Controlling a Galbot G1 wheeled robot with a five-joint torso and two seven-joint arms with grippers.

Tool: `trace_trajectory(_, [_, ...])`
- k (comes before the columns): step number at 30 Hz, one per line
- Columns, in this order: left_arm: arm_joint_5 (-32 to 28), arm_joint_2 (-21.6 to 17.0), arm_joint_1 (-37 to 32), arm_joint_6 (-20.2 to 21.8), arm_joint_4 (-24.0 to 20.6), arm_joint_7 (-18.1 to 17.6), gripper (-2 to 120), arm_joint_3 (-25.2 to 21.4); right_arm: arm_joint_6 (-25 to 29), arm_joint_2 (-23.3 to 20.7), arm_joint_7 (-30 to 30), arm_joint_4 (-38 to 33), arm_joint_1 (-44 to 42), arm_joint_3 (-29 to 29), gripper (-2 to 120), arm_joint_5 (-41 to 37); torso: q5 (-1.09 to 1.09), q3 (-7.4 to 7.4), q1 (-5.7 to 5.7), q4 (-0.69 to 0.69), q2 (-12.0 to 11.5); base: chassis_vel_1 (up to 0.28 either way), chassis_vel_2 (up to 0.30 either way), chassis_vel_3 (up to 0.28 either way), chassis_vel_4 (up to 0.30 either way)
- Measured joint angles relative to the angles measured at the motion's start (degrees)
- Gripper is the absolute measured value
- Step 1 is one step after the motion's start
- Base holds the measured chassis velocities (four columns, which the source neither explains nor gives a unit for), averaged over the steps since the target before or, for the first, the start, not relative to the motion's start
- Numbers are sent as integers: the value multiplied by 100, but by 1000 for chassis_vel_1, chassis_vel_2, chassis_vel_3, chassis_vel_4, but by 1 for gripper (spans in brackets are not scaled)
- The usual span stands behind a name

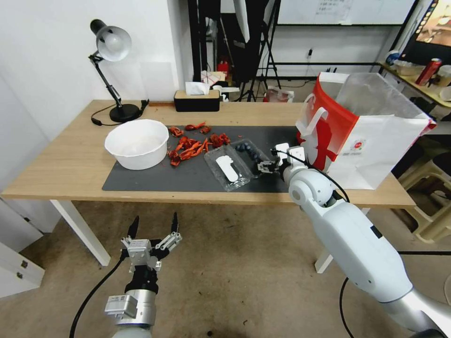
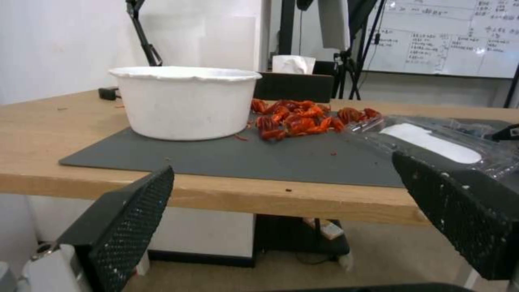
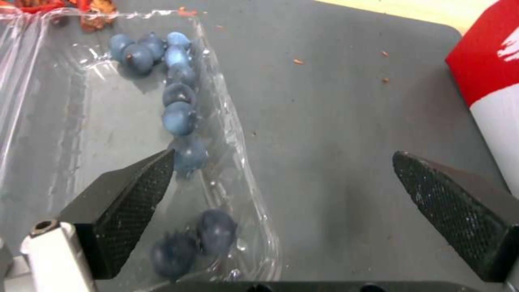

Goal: Close the takeout container lid, then place the container into the takeout bag.

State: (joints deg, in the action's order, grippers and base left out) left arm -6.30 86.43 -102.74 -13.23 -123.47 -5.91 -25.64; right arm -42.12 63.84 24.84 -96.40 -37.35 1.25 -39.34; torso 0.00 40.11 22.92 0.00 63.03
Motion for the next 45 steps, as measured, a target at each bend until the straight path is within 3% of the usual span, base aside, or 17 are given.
trace_trajectory(7, [11, 5, 1, -91, 41, -11, 100, 4, 1, 30, 346, 44, 68, -33, 100, -377, 0, 0, 0, 0, 0, 0, 0, 0, 0])
trace_trajectory(45, [135, -12, -7, -298, 122, -53, 100, 36, -1, -112, 805, -278, -358, 160, 100, -656, 1, 0, 0, 0, 0, 0, 0, 0, 0])
